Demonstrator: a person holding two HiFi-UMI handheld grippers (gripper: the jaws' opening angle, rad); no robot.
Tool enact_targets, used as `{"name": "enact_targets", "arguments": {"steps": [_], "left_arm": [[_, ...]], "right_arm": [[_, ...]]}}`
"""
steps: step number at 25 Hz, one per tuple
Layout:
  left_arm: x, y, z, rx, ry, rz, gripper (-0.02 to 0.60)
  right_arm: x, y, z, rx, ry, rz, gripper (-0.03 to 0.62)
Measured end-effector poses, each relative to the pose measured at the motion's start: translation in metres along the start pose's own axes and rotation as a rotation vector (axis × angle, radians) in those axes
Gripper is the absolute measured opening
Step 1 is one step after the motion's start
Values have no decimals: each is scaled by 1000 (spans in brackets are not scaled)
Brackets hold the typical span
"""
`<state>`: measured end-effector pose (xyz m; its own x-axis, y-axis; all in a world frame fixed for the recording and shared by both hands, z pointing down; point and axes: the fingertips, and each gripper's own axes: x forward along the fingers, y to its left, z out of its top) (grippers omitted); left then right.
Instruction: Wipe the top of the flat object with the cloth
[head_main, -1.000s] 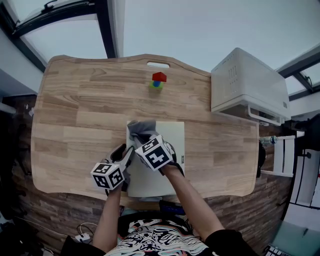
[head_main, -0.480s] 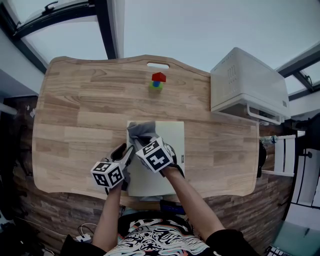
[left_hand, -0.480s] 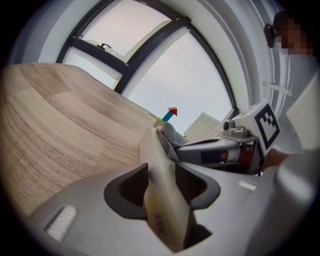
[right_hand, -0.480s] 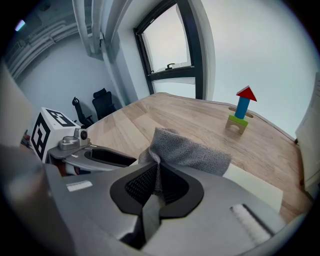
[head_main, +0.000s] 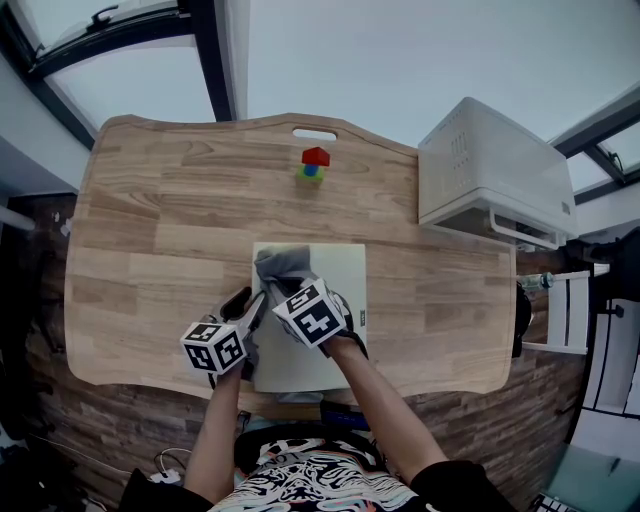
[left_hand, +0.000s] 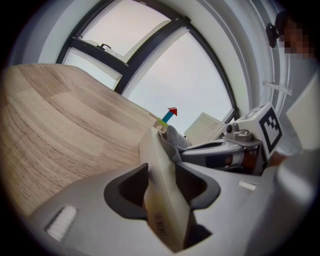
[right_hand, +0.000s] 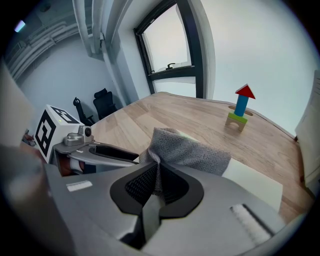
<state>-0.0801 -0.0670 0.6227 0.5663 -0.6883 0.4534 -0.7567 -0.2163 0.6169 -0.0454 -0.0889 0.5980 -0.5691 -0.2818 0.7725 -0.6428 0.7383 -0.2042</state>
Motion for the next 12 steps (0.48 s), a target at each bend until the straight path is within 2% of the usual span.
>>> {"name": "enact_targets", "arguments": {"steps": [12], "left_arm": [[1, 0, -1, 2, -1, 1, 201]], "right_arm": [[-7, 2, -10, 1, -1, -1, 9]]}}
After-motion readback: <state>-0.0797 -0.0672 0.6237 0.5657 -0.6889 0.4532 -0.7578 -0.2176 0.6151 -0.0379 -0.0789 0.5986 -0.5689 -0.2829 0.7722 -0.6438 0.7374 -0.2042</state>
